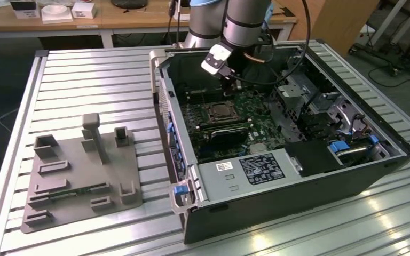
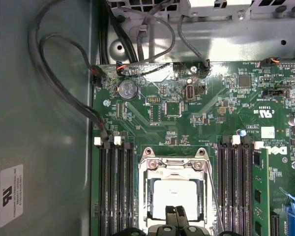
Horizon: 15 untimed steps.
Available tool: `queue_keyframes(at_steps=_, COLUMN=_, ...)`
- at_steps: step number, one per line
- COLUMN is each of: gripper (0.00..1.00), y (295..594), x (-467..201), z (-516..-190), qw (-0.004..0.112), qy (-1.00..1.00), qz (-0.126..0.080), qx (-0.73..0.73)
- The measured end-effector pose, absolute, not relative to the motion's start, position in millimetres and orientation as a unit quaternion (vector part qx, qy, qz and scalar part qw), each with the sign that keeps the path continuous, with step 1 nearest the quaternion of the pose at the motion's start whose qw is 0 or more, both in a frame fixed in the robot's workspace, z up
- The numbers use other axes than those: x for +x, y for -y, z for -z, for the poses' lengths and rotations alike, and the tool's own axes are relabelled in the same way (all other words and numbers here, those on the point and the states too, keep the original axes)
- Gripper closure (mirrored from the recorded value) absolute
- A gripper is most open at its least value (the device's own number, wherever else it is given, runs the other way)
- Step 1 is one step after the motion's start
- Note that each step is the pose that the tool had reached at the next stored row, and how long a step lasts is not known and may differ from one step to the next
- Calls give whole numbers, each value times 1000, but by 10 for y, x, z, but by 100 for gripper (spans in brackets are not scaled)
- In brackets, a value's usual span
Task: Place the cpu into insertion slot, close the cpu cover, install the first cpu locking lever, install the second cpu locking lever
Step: 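Install the first cpu locking lever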
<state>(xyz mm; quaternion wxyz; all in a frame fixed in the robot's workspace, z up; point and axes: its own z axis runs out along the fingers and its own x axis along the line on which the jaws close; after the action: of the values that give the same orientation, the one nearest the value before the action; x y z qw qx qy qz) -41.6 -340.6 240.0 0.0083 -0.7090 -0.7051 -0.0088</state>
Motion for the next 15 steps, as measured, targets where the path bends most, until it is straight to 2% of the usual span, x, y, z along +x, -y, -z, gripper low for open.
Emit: queue_keyframes(at_steps=15, gripper=89, y=3404, x=-607, z=-2182, qw=8, qy=707, qz=9, qx=-707)
